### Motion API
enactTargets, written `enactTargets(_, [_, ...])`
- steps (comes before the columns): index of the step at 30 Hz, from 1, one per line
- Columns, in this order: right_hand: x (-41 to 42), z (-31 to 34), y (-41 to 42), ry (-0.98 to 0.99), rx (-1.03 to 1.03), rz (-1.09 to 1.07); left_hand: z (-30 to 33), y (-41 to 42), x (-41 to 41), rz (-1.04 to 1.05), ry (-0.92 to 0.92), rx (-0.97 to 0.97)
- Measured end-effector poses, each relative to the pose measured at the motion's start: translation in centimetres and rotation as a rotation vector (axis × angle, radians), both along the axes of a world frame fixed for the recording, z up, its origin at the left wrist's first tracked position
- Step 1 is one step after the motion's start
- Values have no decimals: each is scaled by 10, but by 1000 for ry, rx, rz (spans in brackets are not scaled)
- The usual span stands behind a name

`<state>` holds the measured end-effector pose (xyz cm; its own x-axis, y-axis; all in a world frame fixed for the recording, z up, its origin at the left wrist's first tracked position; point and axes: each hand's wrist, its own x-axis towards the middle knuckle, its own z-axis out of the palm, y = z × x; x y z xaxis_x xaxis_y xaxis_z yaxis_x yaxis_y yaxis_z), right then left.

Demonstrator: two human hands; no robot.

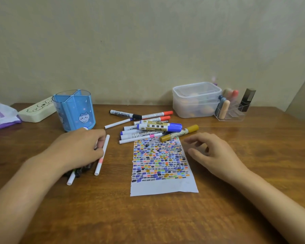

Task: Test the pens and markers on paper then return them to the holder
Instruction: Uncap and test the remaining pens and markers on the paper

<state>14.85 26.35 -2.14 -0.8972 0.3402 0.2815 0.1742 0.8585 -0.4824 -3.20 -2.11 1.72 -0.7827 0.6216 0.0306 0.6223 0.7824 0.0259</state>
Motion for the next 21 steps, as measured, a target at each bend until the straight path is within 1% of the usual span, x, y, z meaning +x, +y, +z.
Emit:
enactTargets(4, [-3, -2, 15, -42, 82, -42, 1, 1, 1, -17, -2, -22])
enactTargets(7, [-6, -4, 19, -61, 104, -54, 0, 2, 3, -36, 47, -7])
enactTargets(10, [-12, -6, 22, -106, 152, -51, -5, 10, 10, -88, 142, 116])
enactTargets(12, [-15, -8, 23, -136, 186, -33, -11, 18, 19, -166, 193, 205])
enactTargets(15, [-19, -11, 25, -162, 213, 1, -17, 31, 33, -310, 135, 205])
enactTargets(17, [-21, -13, 27, -181, 213, 19, -20, 37, 41, -361, 64, 171])
enactTargets(21, [-24, -14, 30, -204, 227, 32, -25, 41, 49, -428, -12, 123])
